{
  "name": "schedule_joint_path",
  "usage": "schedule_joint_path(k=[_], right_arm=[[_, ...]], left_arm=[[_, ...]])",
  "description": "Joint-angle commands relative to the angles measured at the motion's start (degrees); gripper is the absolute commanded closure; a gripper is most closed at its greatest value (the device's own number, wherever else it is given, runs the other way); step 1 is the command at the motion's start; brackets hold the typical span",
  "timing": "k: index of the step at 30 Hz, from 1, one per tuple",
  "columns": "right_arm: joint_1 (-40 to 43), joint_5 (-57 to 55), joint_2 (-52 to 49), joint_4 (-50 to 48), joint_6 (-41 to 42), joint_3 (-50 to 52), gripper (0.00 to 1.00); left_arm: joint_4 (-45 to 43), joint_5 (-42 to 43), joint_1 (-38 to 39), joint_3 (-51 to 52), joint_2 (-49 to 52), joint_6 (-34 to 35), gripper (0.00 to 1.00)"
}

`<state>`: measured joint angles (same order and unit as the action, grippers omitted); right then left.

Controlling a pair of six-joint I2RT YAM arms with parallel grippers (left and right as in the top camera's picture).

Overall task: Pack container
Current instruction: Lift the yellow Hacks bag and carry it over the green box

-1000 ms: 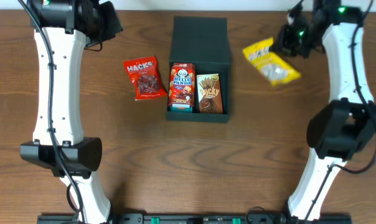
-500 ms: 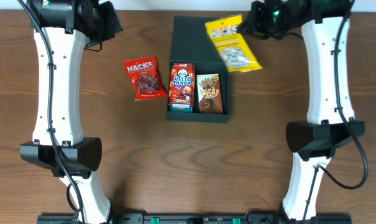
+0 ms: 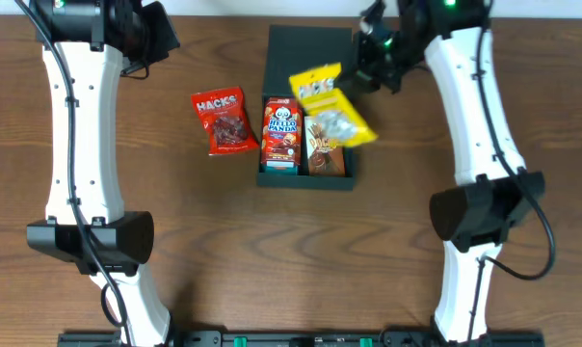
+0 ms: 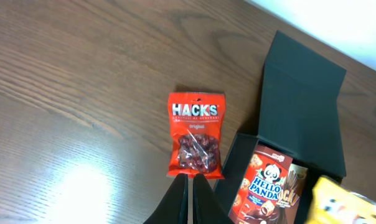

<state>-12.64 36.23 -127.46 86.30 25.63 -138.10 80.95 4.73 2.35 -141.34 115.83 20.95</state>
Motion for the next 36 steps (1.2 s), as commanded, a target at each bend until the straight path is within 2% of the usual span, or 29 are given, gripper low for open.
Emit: schedule_joint_path(k=[1,14,19,23,27,34,36], right_arm=[[-0.2,3.9,0.5,-1.4,3.3,2.9,0.98],[-0.2,3.2,0.5,-6.8,10.6,13.8,0.98],[-0.9,10.3,0.5,-7.9,10.8,14.0,0.98],[-1.3,3.6,0.5,-7.9,11.7,14.2,0.98],[-1.2,3.5,0.5,-8.5,14.8,14.2,0.98],[-1.4,24.9,0.5,-13.8,17.8,14.1,0.98],[-1.4,26.9,0.5,-14.1,17.8,14.1,0.98]], left_arm=[[0.3,0.2,-0.2,0.2,0.2,-0.4,0.94],[0.2,0.2,-0.2,0.2,0.2,-0.4,0.94],[-0.2,0.2,-0.2,0.2,0.2,-0.4,0.94],[-0.2,0.2,-0.2,0.2,0.2,-0.4,0.94],[-0.2,0.2,-0.2,0.2,0.2,-0.4,0.94],[-0.2,0.2,-0.2,0.2,0.2,-0.4,0.94],[-0.2,0.2,-0.2,0.2,0.2,-0.4,0.94]])
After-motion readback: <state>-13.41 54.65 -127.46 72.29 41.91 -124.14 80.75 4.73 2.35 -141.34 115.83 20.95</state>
